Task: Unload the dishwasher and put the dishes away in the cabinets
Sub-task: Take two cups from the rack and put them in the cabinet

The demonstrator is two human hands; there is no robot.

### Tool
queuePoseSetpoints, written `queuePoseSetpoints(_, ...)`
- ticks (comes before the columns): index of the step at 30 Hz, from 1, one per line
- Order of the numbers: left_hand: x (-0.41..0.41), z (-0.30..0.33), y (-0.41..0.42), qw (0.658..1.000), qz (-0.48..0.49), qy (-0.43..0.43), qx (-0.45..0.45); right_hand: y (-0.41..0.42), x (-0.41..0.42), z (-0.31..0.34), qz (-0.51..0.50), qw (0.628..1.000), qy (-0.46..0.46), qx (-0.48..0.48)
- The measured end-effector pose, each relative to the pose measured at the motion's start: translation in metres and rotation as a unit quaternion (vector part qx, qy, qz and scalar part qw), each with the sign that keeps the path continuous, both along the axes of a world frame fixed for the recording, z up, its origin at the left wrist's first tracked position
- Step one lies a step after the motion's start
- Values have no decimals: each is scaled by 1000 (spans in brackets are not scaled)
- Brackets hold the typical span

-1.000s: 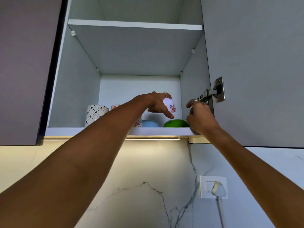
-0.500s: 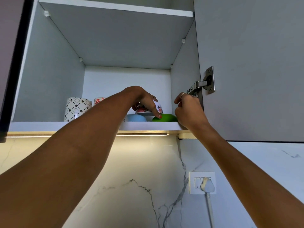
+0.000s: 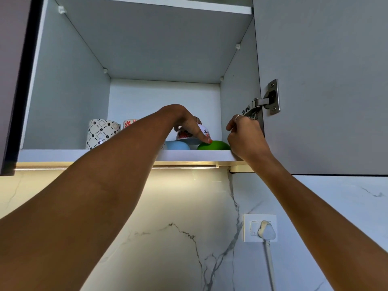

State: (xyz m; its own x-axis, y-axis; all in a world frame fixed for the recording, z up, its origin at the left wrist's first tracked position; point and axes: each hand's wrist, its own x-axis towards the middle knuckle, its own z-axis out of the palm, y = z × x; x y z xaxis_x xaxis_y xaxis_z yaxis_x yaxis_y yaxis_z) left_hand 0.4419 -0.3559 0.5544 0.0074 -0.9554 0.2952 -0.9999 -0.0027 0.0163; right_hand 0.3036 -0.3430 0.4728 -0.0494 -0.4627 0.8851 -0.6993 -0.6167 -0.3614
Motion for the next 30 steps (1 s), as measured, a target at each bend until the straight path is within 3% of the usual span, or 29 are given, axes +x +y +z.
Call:
queuePoseSetpoints(6,17,14,16,999,-17,-18,-45,-4,-3,1,10,1000,-1,-10)
queuePoseSetpoints(11,66,16,51,982,-26,-34,-184,-6,-5,3,16,1000,0,-27)
queuePoseSetpoints(14,101,6,73,965,-79,106,-225,-3,2,4,18,999,31,-16)
queuePoseSetpoints(16,116,-4,82,947,-113,226,-199,0,9,6,13,998,52,-12)
queuePoseSetpoints(18,127,-19,87,943,-140,261,-150,4,20,5,10,998,69,-2)
queuePoseSetpoints(21,134,-39,83,945,-178,258,-93,11,37,3,21,997,80,2)
queuePoseSetpoints(24,134,-49,75,942,-181,265,-95,17,51,3,37,996,81,-8)
queuePoseSetpoints(27,126,-51,66,939,-155,260,-162,22,53,3,38,995,91,-4)
queuePoseSetpoints(30,111,-51,60,946,-90,163,-265,24,43,3,18,995,97,-5)
